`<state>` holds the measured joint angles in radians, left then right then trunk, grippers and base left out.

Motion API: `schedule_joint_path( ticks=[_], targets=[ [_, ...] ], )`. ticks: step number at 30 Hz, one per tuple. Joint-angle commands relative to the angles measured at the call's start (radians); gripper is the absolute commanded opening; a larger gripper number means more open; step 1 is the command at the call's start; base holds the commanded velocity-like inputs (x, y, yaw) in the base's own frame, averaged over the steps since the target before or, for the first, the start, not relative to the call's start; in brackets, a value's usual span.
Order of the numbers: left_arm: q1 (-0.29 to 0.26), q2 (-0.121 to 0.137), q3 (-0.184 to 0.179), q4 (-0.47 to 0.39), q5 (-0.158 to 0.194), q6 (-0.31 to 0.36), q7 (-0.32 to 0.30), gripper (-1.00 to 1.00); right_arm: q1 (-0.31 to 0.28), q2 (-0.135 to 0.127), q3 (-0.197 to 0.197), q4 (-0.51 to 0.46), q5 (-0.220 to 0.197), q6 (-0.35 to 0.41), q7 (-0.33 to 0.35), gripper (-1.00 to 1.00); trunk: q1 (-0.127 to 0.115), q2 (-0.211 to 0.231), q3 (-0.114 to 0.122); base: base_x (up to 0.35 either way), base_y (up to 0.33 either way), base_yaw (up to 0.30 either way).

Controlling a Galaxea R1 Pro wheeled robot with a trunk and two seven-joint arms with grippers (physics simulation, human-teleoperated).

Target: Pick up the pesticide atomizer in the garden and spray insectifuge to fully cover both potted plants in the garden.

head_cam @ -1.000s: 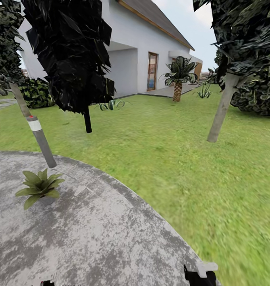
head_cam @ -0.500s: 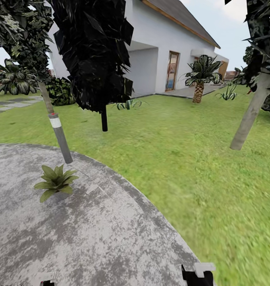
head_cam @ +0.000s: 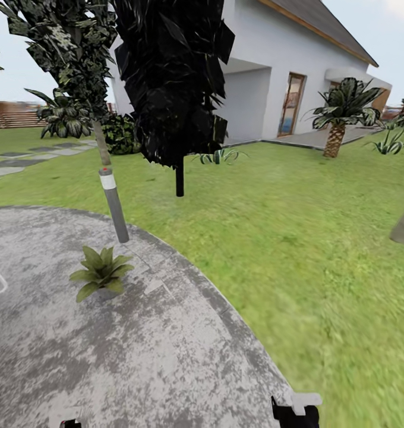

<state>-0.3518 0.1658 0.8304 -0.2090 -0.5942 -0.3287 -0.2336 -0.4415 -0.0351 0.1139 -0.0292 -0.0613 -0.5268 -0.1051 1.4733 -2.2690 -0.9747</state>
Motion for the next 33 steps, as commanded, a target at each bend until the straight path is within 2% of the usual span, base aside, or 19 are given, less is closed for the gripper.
schedule_joint_path(
  ticks=[1, 11, 25, 33],
  targets=[
    [-0.001, 0.0, 0.009, 0.0, -0.006, -0.003, -0.006, -1.0, 0.0, 0.0, 0.009, 0.0, -0.006, -0.002, -0.004, 1.0, 0.0, 0.0, -0.001, 0.336, -0.001, 0.279],
    [-0.001, 0.0, 0.009, 0.0, -0.006, -0.003, -0.006, -1.0, 0.0, 0.0, 0.009, 0.0, -0.006, -0.002, -0.004, 1.0, 0.0, 0.0, -0.005, 0.297, 0.0, 0.279],
    [-0.001, 0.0, 0.009, 0.0, -0.006, -0.003, -0.006, -1.0, 0.0, 0.0, 0.009, 0.0, -0.006, -0.002, -0.004, 1.0, 0.0, 0.0, -0.011, 0.055, 0.0, 0.279],
    [-0.001, 0.0, 0.009, 0.0, -0.006, -0.003, -0.006, -1.0, 0.0, 0.0, 0.009, 0.0, -0.006, -0.002, -0.004, 1.0, 0.0, 0.0, -0.014, 0.242, -0.117, 0.279]
  ],
)
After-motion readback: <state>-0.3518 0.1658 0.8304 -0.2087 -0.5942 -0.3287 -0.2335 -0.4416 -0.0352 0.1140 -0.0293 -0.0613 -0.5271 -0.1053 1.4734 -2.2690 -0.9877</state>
